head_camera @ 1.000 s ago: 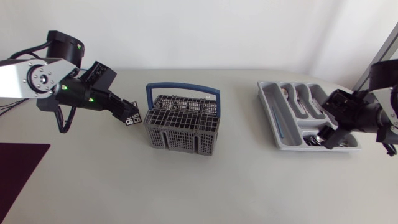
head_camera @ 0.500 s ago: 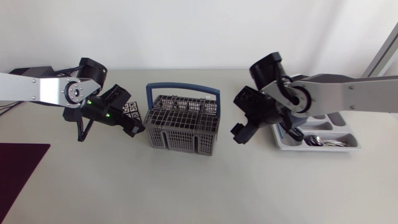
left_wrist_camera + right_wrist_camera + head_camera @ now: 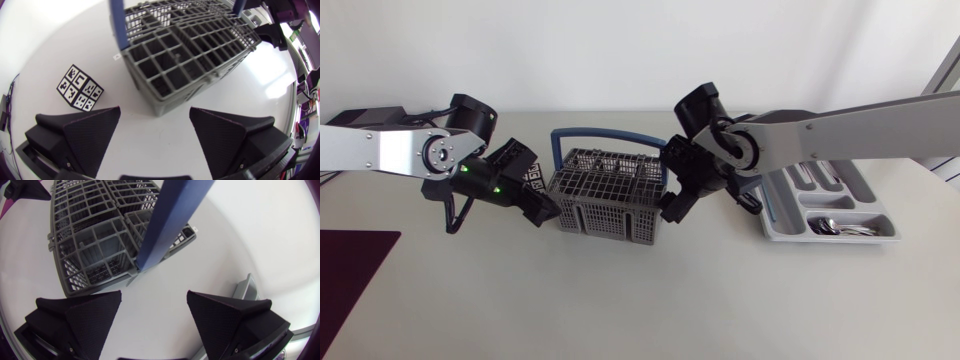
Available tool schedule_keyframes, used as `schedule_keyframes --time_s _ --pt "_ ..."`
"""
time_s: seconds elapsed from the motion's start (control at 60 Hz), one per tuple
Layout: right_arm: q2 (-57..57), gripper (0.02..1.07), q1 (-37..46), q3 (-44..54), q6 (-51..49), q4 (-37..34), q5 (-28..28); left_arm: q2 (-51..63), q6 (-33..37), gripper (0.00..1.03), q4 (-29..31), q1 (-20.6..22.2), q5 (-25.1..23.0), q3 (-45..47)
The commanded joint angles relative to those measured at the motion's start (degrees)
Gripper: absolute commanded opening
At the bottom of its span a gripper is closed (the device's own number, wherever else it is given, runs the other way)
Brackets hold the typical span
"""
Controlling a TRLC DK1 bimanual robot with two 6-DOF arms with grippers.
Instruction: Transfer all utensils from the basket to the drawer tray.
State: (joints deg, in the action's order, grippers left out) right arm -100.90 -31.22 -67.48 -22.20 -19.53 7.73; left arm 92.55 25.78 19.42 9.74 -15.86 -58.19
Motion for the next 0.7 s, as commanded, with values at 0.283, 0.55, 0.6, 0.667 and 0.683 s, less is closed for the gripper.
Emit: schedule_keyframes --time_s 0.283,0.55,0.6,0.667,0.683 --pt "-1.1 0.96 0.5 0.3 1.1 -0.2 3.0 -6.6 2.0 0.98 -0.5 -3.1 -0.9 1.9" --pt "0.4 0.96 0.8 2.6 0.6 -0.2 3.0 -4.7 3.4 0.98 -2.9 -7.8 -1.5 -0.4" --pt "0.3 0.96 0.8 2.3 0.8 -0.2 2.9 -2.6 3.1 0.97 -3.3 -7.6 -1.5 -1.6" --pt "0.2 0.96 0.6 1.8 0.9 -0.2 2.9 -0.1 3.0 0.97 -4.7 -6.8 0.1 -2.6" --pt "0.1 0.96 0.6 1.7 1.0 -0.2 2.9 0.6 3.0 0.97 -5.9 -6.5 1.0 -2.5"
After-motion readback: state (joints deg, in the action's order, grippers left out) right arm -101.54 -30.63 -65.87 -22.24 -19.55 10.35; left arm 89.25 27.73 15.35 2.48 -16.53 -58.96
